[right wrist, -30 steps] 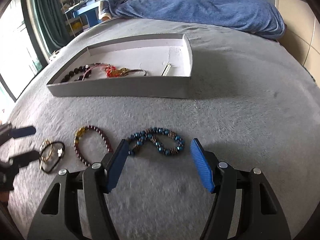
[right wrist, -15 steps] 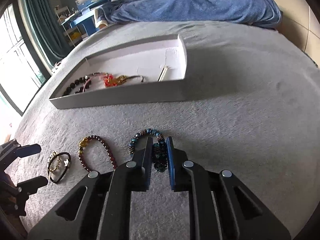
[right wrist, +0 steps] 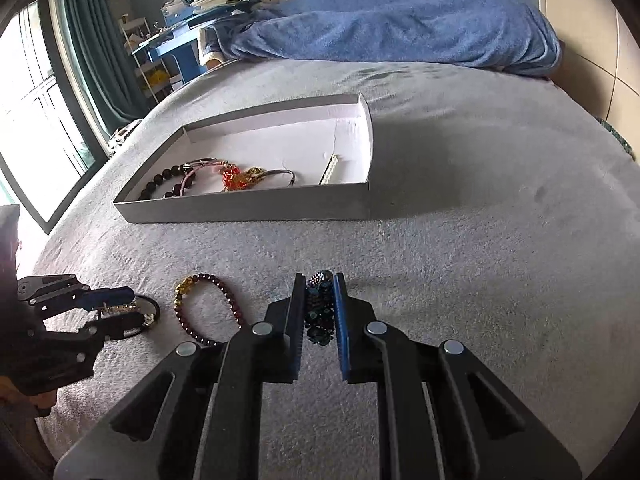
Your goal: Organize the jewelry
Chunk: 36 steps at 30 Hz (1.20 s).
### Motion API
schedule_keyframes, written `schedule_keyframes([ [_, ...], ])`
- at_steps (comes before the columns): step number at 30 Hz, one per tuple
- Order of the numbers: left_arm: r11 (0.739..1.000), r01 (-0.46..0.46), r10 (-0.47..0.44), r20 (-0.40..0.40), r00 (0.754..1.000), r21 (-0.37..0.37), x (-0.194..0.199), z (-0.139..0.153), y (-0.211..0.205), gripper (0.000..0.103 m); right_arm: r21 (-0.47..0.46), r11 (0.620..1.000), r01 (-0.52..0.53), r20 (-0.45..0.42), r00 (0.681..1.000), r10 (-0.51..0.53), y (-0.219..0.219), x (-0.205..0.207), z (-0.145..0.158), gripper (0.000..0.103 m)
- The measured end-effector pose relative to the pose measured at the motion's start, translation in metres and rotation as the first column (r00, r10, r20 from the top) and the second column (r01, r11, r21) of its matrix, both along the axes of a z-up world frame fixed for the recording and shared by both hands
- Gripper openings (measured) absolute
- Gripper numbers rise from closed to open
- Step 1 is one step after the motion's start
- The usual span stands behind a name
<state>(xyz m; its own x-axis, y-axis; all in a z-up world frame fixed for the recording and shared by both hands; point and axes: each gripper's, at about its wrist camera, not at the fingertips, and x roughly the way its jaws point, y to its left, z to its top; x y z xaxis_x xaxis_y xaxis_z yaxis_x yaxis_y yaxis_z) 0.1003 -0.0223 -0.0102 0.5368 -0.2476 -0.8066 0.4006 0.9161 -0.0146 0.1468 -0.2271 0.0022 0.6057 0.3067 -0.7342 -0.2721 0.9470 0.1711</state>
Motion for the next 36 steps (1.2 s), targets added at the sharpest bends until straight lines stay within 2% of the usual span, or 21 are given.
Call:
schedule_keyframes([
  [1,1.0,-0.001,0.001,0.012,1.0,0.0,-0.001,0.003,0.0,0.021,0.001,1.0,-0.002,0.003,1.0,0.002,0.001,0.0,0.0,0.013],
  [2,1.0,-0.001,0.001,0.025,1.0,-0.004,-0.002,0.006,0.001,0.012,0.002,1.0,-0.004,0.008,1.0,0.004,0.002,0.001,0.001,0.013],
  [7,0.997,-0.02,0.026,0.095,0.995,-0.068,-0.008,0.032,0.009,0.011,0.015,1.0,-0.016,0.041,0.999,0.016,0.004,-0.001,0.012,0.013],
  [13,0.985,-0.018,0.04,0.126,0.991,-0.174,-0.01,0.056,0.018,0.011,0.032,0.999,-0.017,0.078,0.997,0.014,0.004,-0.002,0.024,0.013],
  [17,0.977,-0.013,0.045,0.144,0.988,-0.213,-0.009,0.068,0.02,0.011,0.035,0.999,-0.018,0.091,0.996,0.015,0.005,-0.003,0.028,0.013],
  [36,0.946,-0.031,0.092,0.174,0.98,-0.324,-0.004,0.099,0.05,0.011,0.082,0.996,-0.047,0.15,0.988,0.034,0.009,-0.002,0.051,0.013],
])
